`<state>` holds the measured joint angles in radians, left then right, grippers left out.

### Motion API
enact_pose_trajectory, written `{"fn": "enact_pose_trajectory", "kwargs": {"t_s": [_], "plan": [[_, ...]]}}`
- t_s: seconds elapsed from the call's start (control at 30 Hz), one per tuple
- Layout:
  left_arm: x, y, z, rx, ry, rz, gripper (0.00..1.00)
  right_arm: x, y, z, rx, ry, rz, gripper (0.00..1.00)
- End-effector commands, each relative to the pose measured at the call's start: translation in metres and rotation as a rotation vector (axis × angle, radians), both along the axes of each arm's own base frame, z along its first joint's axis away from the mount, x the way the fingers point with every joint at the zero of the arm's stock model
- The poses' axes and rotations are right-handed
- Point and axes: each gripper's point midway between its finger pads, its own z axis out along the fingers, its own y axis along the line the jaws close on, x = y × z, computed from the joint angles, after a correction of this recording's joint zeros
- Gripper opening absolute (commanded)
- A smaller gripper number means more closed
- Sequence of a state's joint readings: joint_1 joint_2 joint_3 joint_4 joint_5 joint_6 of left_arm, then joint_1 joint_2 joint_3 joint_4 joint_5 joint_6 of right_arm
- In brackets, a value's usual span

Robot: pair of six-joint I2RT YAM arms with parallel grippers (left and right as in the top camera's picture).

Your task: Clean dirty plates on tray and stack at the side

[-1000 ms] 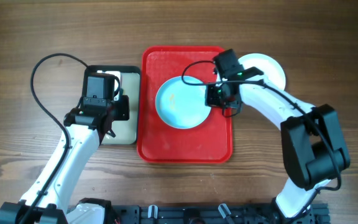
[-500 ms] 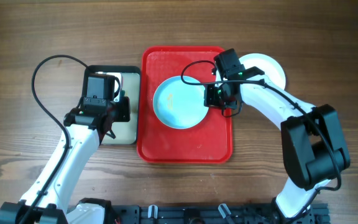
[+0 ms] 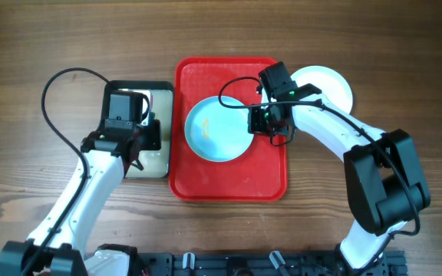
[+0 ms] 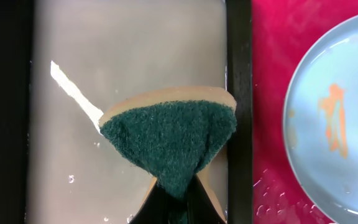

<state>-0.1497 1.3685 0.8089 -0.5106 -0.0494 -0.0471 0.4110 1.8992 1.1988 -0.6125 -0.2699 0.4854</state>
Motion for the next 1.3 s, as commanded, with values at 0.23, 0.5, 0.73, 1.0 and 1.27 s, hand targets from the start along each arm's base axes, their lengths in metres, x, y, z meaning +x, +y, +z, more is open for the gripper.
{"fn": "enact_pose_trajectory", "kwargs": {"t_s": [0.23, 0.5, 0.73, 1.0, 1.27], "plan": [[0.005, -0.003, 0.000, -0.021, -0.006, 0.006, 0.04, -0.007, 0.002, -0.011, 0.000, 0.030, 0.020, 0.04], [0.005, -0.003, 0.000, -0.021, -0.006, 0.006, 0.04, -0.007, 0.002, -0.011, 0.000, 0.029, 0.020, 0.04], [0.004, -0.012, 0.006, -0.067, -0.020, -0.020, 0.04, -0.006, 0.002, -0.011, 0.001, 0.029, 0.020, 0.04], [0.007, -0.005, 0.014, -0.034, -0.055, 0.001, 0.04, -0.006, 0.002, -0.011, 0.001, 0.027, 0.020, 0.04], [0.003, -0.004, 0.011, -0.029, -0.033, 0.003, 0.04, -0.006, 0.002, -0.010, 0.002, 0.026, 0.020, 0.04]]}}
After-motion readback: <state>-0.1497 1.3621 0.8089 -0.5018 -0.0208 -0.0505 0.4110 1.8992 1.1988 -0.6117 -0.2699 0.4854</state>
